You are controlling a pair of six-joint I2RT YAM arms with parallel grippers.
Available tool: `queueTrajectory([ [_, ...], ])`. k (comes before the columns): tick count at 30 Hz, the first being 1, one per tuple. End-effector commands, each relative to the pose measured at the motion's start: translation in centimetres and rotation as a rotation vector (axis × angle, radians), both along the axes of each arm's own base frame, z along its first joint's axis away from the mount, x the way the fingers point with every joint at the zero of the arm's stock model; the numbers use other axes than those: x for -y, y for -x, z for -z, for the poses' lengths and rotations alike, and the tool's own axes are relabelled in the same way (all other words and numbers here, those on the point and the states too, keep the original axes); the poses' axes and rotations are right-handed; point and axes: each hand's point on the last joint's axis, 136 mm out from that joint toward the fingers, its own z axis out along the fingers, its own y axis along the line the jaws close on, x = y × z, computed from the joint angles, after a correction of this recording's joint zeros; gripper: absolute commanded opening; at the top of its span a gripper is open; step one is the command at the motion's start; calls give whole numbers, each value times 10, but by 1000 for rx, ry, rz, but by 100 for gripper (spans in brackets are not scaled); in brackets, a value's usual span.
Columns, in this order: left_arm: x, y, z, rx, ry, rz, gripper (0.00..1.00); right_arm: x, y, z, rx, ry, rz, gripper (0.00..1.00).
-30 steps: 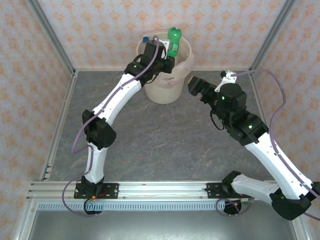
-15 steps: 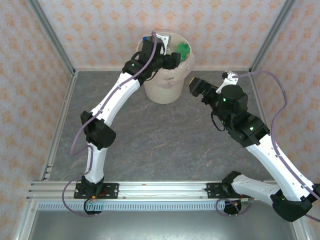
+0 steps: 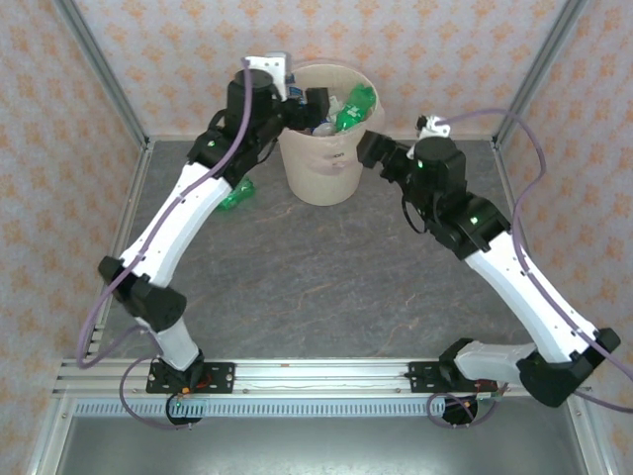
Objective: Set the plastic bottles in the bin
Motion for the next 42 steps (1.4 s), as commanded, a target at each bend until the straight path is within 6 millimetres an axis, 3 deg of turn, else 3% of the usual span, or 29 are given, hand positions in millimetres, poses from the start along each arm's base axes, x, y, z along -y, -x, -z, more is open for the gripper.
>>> queueTrajectory([
  [1, -35, 3, -8, 34, 89, -85, 99, -7, -23, -14, 17, 25, -27, 100],
  [5, -61, 19, 5, 24, 108, -122, 99, -9, -58, -18, -5, -18, -55, 100],
  [13, -102, 50, 41, -29, 65, -221, 99, -36, -119, -21, -37, -58, -146, 100],
  [17, -117, 62, 56, -53, 46, -263, 99, -50, -144, -8, -78, -73, -177, 100],
  [24, -128, 69, 80, -99, 13, -291, 99, -75, -179, 28, -152, -74, -222, 100],
  [28, -132, 69, 90, -122, -9, -303, 99, -80, -189, 57, -215, -60, -225, 100],
  [35, -136, 64, 106, -148, -27, -315, 99, -81, -191, 69, -243, -53, -227, 100],
  [38, -142, 60, 116, -169, -41, -342, 99, -80, -187, 58, -224, -53, -226, 100],
  [42, -152, 53, 130, -182, -59, -373, 99, -74, -177, 20, -143, -68, -227, 100],
])
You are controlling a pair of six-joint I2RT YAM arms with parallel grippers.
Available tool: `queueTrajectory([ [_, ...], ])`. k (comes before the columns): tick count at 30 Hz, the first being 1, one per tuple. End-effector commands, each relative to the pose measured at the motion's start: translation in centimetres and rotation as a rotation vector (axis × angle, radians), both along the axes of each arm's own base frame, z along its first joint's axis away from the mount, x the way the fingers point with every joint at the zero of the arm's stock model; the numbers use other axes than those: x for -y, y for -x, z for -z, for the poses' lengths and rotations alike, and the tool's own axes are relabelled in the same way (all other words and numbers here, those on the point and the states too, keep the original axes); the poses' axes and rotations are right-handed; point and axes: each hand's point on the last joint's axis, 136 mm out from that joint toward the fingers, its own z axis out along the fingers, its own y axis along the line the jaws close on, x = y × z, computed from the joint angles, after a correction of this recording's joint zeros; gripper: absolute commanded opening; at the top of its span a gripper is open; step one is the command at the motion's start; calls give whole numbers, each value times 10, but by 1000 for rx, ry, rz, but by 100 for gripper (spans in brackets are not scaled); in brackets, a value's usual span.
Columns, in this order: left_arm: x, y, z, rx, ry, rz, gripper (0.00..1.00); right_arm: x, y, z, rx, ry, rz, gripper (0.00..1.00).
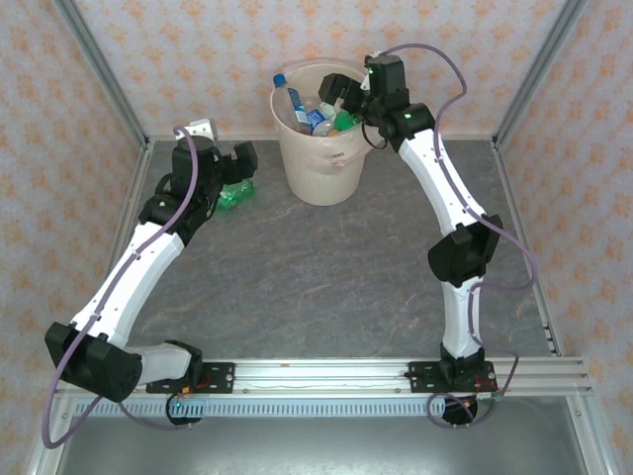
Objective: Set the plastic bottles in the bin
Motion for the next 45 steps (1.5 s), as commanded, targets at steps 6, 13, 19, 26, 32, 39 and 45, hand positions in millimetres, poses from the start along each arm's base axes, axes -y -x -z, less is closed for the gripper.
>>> queueTrajectory([
  [6, -28, -26, 46, -41, -15, -60, 99, 14, 40, -88, 151, -57, -14, 100],
  [13, -52, -57, 85, -58, 15, -103, 99, 19, 77, -101, 165, -41, -41, 100],
  [19, -82, -83, 121, -84, 83, -151, 99, 23, 117, -99, 175, -20, -52, 100],
  [26, -110, -104, 190, -217, 177, -161, 99, 41, 146, -90, 186, -6, -8, 100],
  [32, -108, -105, 226, -300, 170, -123, 99, 53, 157, -81, 180, 1, 23, 100],
  [39, -86, -87, 240, -332, 261, -40, 95, 57, 160, -68, 165, 9, 37, 100],
  [45, -71, -66, 242, -338, 314, 6, 93, 54, 158, -60, 152, 4, 26, 100],
])
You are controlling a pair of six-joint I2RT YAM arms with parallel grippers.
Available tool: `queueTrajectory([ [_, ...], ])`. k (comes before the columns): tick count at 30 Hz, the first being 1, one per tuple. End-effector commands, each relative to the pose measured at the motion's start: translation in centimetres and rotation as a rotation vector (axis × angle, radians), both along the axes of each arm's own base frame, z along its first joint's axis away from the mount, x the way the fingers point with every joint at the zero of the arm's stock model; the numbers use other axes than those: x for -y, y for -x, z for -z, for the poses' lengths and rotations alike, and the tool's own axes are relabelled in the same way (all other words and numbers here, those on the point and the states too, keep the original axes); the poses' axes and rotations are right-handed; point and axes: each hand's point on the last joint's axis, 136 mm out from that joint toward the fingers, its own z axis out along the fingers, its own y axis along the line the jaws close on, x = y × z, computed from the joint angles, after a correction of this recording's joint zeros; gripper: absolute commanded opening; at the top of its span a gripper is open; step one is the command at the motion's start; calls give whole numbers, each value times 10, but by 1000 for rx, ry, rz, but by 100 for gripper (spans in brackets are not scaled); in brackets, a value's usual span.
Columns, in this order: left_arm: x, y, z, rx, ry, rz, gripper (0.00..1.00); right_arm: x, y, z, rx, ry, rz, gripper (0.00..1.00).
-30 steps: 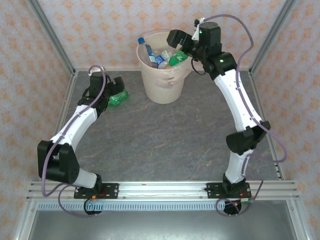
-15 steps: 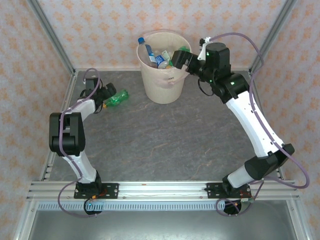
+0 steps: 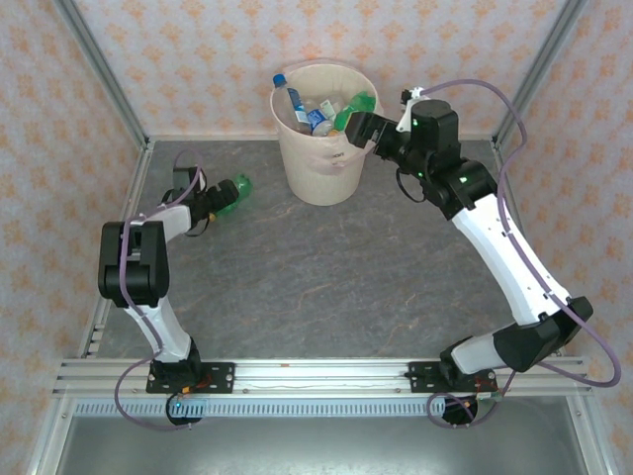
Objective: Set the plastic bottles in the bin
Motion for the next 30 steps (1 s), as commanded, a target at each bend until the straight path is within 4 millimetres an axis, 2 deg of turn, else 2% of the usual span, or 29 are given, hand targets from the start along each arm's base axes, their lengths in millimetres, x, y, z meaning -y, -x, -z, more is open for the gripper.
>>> queueTrajectory([
  [1, 15, 3, -19, 60, 48, 46, 92, 2, 2, -13, 47, -19, 7, 100],
  [8, 32, 21, -9, 20, 40, 91, 91, 1, 4, -5, 36, -28, 0, 100],
  [16, 42, 31, 11, -38, 21, 124, 82, 5, 10, -2, 34, -30, 5, 100],
  [20, 42, 29, 16, -46, 13, 135, 72, 6, 12, -1, 31, -30, 8, 100],
  [26, 39, 25, 26, -79, -14, 144, 65, 9, 16, -3, 33, -38, 16, 100],
  [30, 38, 23, 28, -91, -25, 151, 52, 12, 17, -1, 28, -32, 23, 100],
])
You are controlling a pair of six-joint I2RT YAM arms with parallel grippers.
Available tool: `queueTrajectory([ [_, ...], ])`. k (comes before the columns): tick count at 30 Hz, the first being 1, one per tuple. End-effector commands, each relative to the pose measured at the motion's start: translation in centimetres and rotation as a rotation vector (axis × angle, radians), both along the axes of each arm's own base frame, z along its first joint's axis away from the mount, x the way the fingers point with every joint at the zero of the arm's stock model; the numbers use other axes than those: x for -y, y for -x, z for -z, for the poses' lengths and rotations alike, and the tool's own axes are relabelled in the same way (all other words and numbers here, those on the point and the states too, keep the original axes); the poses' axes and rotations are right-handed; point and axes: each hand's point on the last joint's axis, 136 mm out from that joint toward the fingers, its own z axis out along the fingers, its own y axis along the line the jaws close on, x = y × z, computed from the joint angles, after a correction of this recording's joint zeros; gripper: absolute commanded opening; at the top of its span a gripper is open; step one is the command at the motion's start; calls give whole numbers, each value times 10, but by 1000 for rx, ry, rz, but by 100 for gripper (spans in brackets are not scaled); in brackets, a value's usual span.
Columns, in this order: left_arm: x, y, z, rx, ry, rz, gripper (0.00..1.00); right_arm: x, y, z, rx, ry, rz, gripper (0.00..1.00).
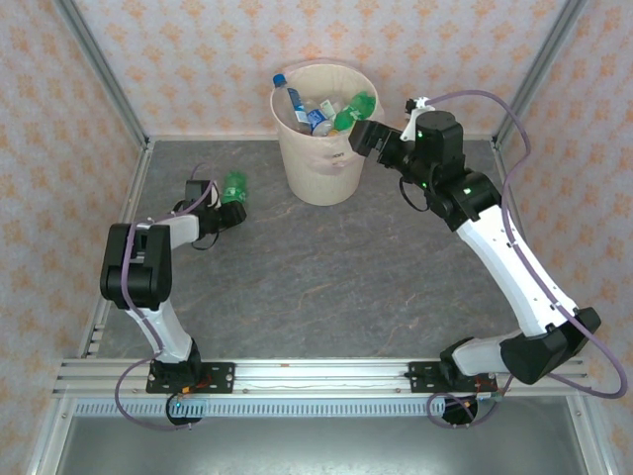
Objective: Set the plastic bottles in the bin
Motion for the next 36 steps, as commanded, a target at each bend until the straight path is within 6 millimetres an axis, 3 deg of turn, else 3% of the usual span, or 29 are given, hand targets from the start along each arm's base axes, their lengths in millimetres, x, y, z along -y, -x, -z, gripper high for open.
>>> queueTrajectory([
  [1, -2, -8, -4, 3, -34, 16, 46, 6, 5, -6, 18, -13, 22, 100],
  [10, -5, 0, -19, 14, -79, 23, 15, 10, 9, -5, 25, -22, 32, 100],
  [17, -8, 7, -61, 75, -166, 30, 14, 12, 11, -8, 31, -28, 38, 100],
  [23, -10, 8, -120, 192, -300, 17, 12, 14, 14, -12, 38, -35, 45, 100],
  [28, -5, 9, -181, 344, -386, -7, 9, 18, 18, -15, 46, -39, 51, 100],
  [36, 16, 21, -281, 599, -512, 35, 10, 26, 25, -21, 62, -56, 75, 100],
])
